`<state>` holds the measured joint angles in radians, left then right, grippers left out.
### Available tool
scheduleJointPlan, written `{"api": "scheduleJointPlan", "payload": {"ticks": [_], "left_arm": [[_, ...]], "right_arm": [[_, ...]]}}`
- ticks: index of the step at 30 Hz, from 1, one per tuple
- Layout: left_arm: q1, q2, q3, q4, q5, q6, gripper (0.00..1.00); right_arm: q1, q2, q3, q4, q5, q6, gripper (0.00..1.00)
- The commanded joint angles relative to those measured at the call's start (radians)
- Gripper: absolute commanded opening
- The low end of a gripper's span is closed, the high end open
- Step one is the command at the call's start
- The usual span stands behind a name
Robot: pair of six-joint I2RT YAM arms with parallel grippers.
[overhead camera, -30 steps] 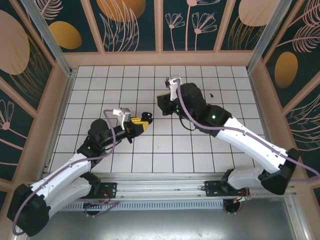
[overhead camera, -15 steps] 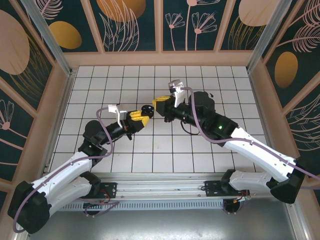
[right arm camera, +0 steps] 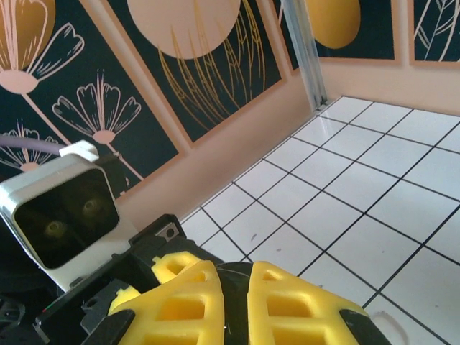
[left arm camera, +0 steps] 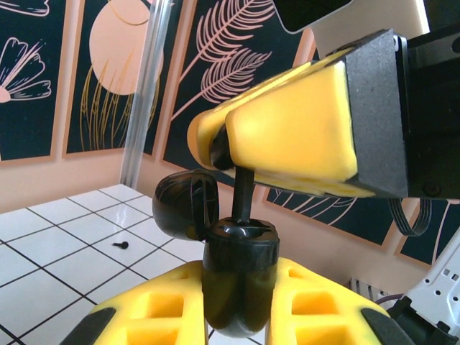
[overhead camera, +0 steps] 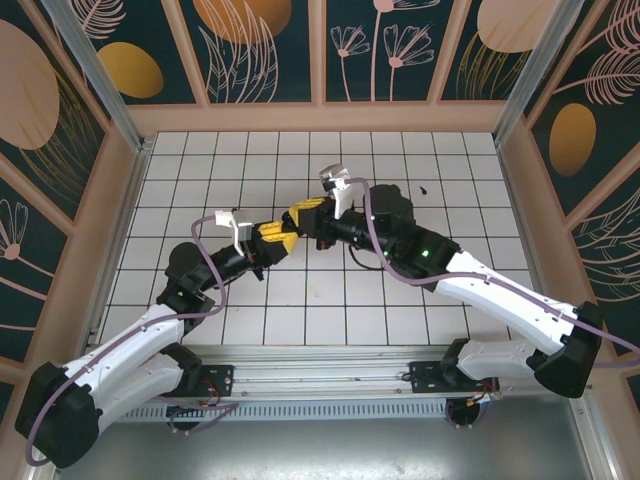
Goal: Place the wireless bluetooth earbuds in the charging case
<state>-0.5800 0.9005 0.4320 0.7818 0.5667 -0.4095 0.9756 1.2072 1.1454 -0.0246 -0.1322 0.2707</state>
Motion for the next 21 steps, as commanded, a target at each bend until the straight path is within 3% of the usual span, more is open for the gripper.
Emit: {"api": "scheduleJointPlan", "payload": {"ticks": [1,21], "left_arm": [[-0.005,-0.021,-0.004,0.05,-0.013,0.0,0.0],[-0.005,-0.049,-0.013,0.032,-0.028,0.005,0.0]], "right_arm": [[0.014,0.002,0.037,-0.003,0.0,-0.005,0.11],[0.047,0.034,0.048,-0.108,0.046,-0.024,0.1]]}}
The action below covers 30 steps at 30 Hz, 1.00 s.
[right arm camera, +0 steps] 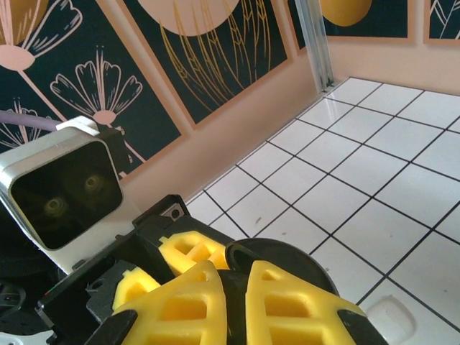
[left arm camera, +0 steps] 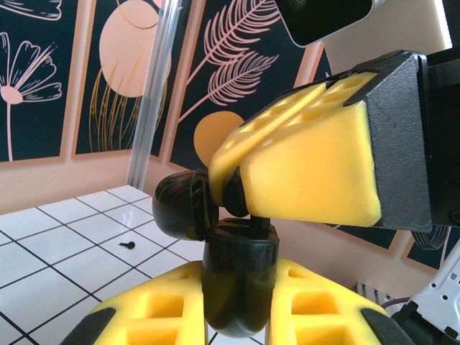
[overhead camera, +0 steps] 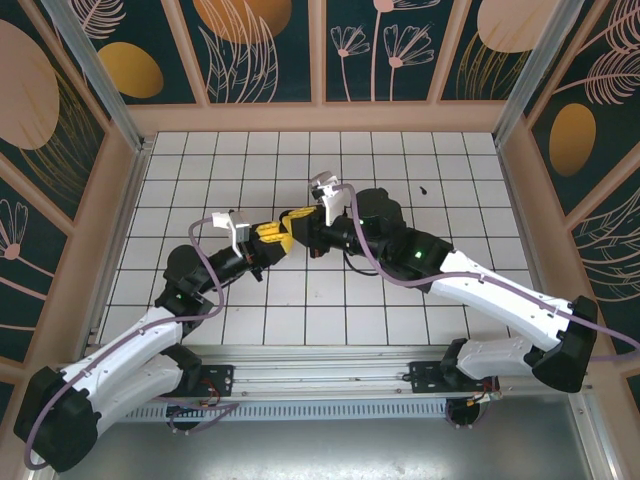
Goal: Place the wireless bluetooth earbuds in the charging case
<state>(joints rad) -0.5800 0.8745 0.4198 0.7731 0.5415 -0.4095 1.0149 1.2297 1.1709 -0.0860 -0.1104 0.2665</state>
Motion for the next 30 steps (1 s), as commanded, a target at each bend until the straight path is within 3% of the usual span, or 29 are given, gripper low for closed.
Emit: {"api": "scheduleJointPlan", "payload": {"ticks": [1,15,25,30], "left_arm": [[-0.005,-0.023,-0.001,0.039,-0.003,0.006,0.0],[-0.006,-0.022,-0.005,0.032,-0.004,0.016,0.0],[-0.006,-0.005,0.001,0.038,0.0,0.025,0.0],[-0.004,-0.008,-0.001,0.03,0.003,0.027,0.0]], "right_arm": [[0.008,0.012,0.023,-0.048,0.019,-0.019,0.11],[0.006,0.005,0.084,-0.084,0.121,0.069,0.41],[-0.054,-0.038,0.128,-0.063,0.046,0.114,0.52],[-0.129,-0.034,0.159,-0.163,0.054,0.117,0.53]]}}
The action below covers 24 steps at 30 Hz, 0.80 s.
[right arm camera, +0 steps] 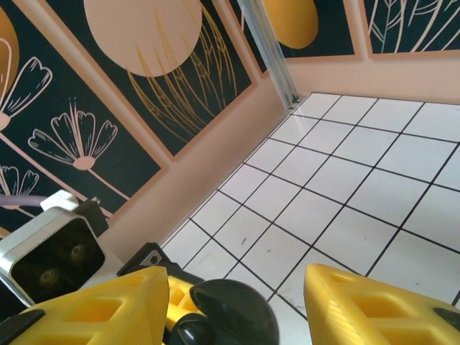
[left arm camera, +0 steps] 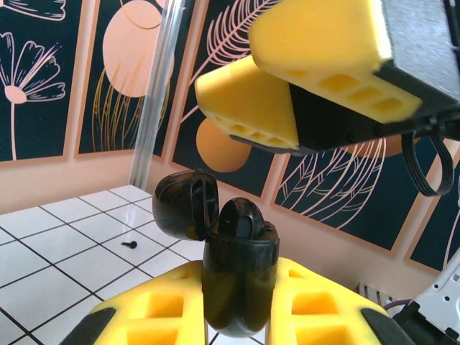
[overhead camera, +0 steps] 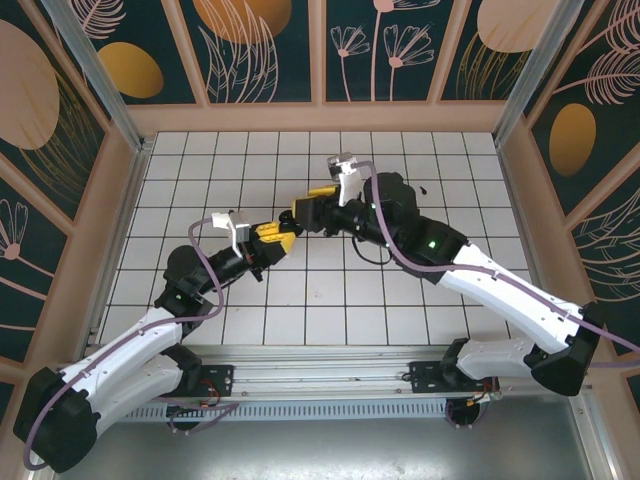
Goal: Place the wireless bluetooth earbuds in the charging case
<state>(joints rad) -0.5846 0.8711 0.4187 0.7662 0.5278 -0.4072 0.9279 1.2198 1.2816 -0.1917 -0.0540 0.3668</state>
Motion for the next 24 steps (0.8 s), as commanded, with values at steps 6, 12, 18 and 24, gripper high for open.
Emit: {"api": "scheduleJointPlan", "payload": {"ticks": [6,12,18,24], "left_arm": [[0.0,-0.027,-0.013,0.01,-0.001,0.034,0.0],[0.0,-0.049,-0.026,-0.031,-0.024,0.039,0.0],[-0.001,-0.066,-0.045,-0.042,-0.04,0.038,0.0],[-0.001,-0.053,-0.055,-0.036,-0.039,0.045,0.0]], "right_arm": [[-0.327,0.074,0.079,-0.262,-0.112,0.024,0.56],[-0.528,0.266,0.149,-0.413,-0.116,-0.061,0.55],[-0.663,0.433,0.2,-0.434,-0.014,-0.095,0.54],[-0.776,0.607,0.288,-0.468,0.023,-0.103,0.5]]}}
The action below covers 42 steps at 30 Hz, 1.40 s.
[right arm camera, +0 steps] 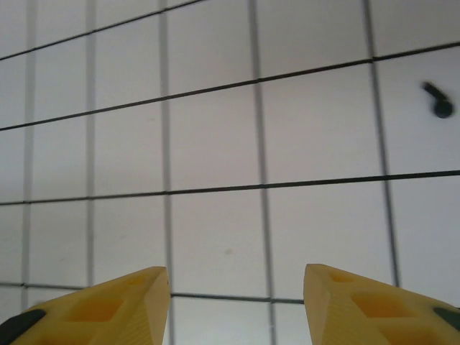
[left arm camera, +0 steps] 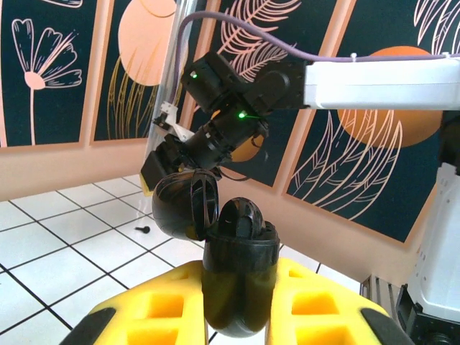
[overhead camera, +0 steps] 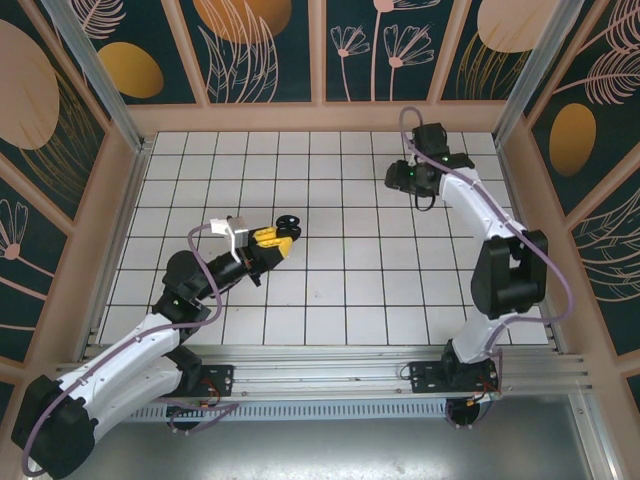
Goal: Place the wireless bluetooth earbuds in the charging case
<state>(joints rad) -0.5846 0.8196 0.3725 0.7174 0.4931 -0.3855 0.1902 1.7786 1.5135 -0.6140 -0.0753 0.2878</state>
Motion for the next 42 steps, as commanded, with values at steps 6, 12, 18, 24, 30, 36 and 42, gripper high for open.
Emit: {"api": "scheduleJointPlan", "payload": {"ticks": [6,12,18,24,30,36,42], "left_arm": [[-0.001,0.051,-0.016,0.064,0.009,0.006,0.0],[0.0,0.108,-0.009,0.118,0.023,-0.005,0.0],[0.0,0.145,0.005,0.128,0.036,-0.002,0.0],[0.0,0.144,0.002,0.117,0.028,0.006,0.0],[-0.001,0.144,0.004,0.105,0.024,0.011,0.0],[0.0,0.135,0.009,0.085,0.02,0.019,0.0],[0.0,0.131,0.008,0.084,0.018,0.018,0.0]], "right_arm": [[-0.116,0.202,0.15,-0.054,0.072,-0.022,0.46],[-0.156,0.363,0.297,-0.112,0.086,-0.022,0.45],[-0.166,0.481,0.419,-0.139,0.108,-0.046,0.42],[-0.167,0.557,0.474,-0.152,0.114,-0.067,0.39],[-0.166,0.592,0.456,-0.139,0.098,-0.073,0.34],[-0.159,0.574,0.399,-0.12,0.106,-0.093,0.27],[-0.132,0.506,0.303,-0.096,0.135,-0.129,0.22]]}}
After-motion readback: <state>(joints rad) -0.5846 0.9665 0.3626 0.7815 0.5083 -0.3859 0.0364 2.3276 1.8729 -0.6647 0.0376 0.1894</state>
